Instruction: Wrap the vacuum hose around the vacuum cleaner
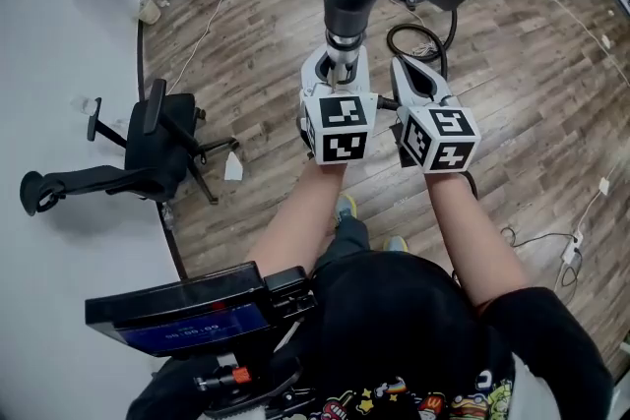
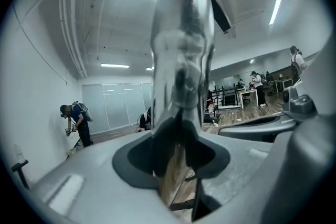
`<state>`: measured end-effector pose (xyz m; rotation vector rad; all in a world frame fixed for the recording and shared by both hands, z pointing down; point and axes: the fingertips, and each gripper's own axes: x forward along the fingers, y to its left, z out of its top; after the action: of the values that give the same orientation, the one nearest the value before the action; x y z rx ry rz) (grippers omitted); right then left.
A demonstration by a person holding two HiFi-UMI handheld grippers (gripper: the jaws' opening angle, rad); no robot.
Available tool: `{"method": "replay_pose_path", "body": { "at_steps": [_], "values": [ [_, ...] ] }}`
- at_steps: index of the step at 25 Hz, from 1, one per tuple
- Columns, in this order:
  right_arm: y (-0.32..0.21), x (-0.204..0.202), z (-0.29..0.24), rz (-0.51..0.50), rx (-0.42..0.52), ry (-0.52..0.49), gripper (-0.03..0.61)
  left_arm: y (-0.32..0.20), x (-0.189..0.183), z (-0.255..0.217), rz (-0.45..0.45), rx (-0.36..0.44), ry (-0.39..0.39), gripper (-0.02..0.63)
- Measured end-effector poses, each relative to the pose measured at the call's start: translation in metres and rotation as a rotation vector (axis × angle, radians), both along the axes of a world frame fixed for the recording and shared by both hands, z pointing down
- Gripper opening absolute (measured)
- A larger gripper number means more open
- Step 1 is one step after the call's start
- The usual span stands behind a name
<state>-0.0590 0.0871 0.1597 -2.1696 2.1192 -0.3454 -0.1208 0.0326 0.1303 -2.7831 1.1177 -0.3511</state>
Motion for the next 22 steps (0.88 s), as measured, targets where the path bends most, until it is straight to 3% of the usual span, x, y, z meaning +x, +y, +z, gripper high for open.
{"method": "replay_pose_path", "body": {
  "at_steps": [12,22],
  "values": [
    [-0.08,-0.024,0.008,0.146,-0.046,0.029,0.023,-0.091,-0.014,0.025,0.161,-0.052,-0.028,0.149],
    [-0.091,-0.034,0.037,0.195,-0.097,0.005,0.023,-0.108,-0.022,0.053,0.212,-0.097,-0.068,0.15]
  ]
}}
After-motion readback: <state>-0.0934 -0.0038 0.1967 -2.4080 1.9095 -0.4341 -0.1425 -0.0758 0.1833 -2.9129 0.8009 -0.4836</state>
